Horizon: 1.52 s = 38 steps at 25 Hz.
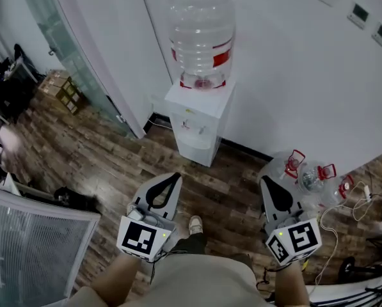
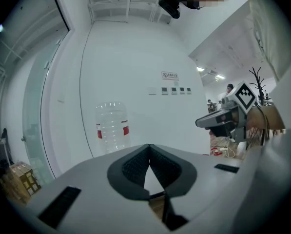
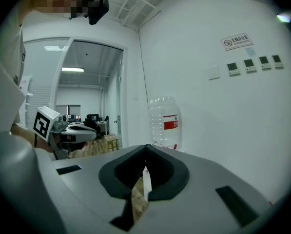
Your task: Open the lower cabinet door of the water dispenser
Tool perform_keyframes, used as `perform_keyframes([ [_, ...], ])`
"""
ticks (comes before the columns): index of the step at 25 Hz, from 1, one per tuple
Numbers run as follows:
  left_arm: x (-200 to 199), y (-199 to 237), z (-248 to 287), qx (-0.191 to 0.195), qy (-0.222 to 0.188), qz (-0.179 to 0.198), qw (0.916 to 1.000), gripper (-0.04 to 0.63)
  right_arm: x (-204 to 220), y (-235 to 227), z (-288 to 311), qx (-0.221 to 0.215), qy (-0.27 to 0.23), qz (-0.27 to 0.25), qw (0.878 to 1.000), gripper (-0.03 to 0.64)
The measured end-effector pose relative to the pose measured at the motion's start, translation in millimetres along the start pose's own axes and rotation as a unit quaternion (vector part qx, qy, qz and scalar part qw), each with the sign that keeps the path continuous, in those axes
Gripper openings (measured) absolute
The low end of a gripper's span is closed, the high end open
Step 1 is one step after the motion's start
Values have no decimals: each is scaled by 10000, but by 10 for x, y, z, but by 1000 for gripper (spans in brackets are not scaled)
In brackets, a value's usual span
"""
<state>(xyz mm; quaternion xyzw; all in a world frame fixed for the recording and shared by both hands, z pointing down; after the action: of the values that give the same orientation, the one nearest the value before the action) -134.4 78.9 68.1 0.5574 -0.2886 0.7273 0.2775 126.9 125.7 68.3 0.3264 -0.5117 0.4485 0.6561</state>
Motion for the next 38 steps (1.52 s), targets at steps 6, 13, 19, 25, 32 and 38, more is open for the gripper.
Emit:
perform_keyframes([
  [6,24,466,352,65,22,126,9999,6,-217,-105,488,219,-21,-291,9993,6],
  [13,72,597,580,60,118,50,9999,6,-212,-336,795,362,101,-285,9989,6],
  [19,78,608,843,-71,171,0,9998,6,-182,-622,916,284,166,-310,9990,6],
  [25,210,575,1146,-445,211,-381,9981,6,2,-939,1152,30,166,-151,9997,6],
  [32,454,560,1614,-710,275,-356,9965,6,291,-1340,1578,-181,15,16,9998,30],
  [38,760,546,2022,-789,360,-309,9957,5,727,-1619,2016,-421,87,64,9991,160],
])
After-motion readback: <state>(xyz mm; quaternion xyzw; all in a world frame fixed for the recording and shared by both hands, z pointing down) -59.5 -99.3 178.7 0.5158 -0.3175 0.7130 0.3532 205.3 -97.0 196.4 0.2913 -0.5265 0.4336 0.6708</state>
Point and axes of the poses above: the fingertips, and each gripper's own axes: z forward along the fingers, y to its left, x out of its underside, the point moved 8 cm from there along -z, backward along the fingers, and after that the axes turned 4 degrees about y, right-handed, at the moved point
